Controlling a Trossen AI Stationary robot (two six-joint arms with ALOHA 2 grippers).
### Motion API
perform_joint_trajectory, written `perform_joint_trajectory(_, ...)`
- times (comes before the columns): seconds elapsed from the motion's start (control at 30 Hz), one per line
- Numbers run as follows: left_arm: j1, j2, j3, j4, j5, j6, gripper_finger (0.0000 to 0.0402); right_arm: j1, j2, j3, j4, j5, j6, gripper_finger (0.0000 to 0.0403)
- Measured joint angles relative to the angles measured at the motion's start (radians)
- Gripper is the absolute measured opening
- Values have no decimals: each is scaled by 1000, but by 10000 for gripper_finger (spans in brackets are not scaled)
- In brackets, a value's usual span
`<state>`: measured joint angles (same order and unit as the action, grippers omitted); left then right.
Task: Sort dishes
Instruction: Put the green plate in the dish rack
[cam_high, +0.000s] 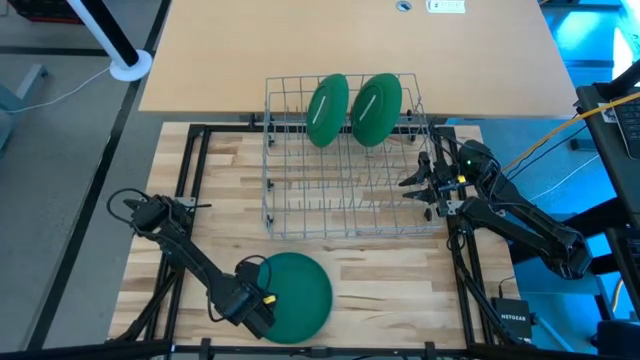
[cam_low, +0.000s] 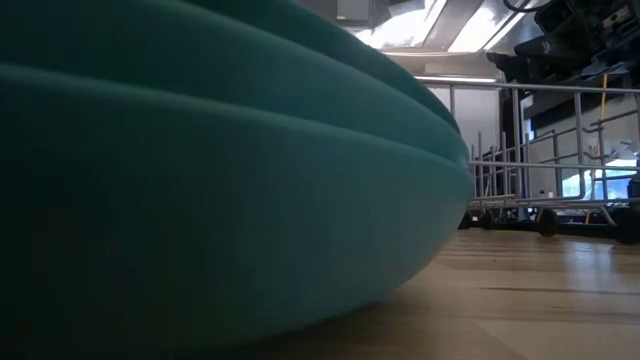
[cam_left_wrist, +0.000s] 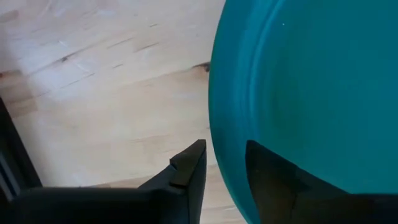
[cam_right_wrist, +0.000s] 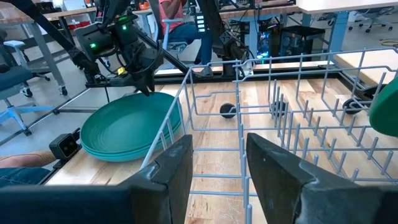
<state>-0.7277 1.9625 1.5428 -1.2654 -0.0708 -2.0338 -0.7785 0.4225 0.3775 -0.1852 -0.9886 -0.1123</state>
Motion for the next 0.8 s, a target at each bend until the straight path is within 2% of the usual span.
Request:
perform_joint_trajectory(0.37, 0, 0, -3, 21, 0, 0, 88, 0, 0, 0, 0, 0, -1, 154)
perform_joint_trajectory(0.57, 0, 1, -89, 157, 0, 1, 88, 0, 0, 0, 0, 0, -1, 154)
perform_joint_trajectory(0.8, 0, -14, -100, 149, 20, 0, 88, 0, 0, 0, 0, 0, -1, 154)
